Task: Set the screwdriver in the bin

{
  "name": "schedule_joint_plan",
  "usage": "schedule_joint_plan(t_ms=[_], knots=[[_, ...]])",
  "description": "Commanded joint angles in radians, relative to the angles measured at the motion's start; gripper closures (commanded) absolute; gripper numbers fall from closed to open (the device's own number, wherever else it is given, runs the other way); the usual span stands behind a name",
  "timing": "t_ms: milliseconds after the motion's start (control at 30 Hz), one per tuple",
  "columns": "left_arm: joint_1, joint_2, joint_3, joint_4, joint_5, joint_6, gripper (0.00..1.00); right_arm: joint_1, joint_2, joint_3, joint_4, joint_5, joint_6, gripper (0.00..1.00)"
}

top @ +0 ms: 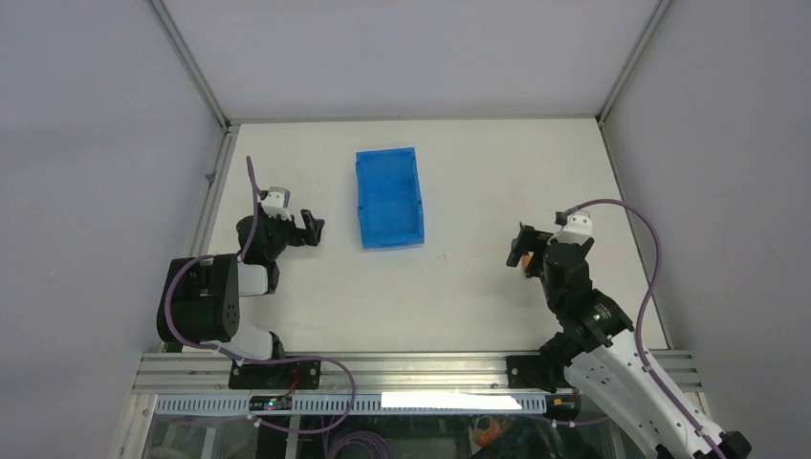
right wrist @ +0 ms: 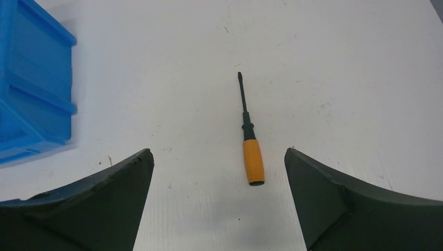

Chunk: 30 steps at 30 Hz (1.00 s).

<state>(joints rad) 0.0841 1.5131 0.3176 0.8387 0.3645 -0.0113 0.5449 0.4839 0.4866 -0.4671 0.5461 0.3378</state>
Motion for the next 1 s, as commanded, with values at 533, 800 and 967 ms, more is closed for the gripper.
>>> schedule_joint_plan(t_ms=[533, 800, 967], knots=[[-0.01, -0.001, 0.019, 0.073, -0.007, 0.001, 0.01, -0.237, 0.726, 0.882, -0.552, -0.267, -0.021, 0.01], [-0.01, 0.0, 0.02, 0.073, -0.006, 0.001, 0.01, -0.371, 1.02, 0.803, -0.564, -0.471, -0.075, 0.07], [-0.01, 0.0, 0.019, 0.073, -0.007, 0.001, 0.01, -0.427, 1.137, 0.698, -0.467, -0.531, -0.094, 0.2]])
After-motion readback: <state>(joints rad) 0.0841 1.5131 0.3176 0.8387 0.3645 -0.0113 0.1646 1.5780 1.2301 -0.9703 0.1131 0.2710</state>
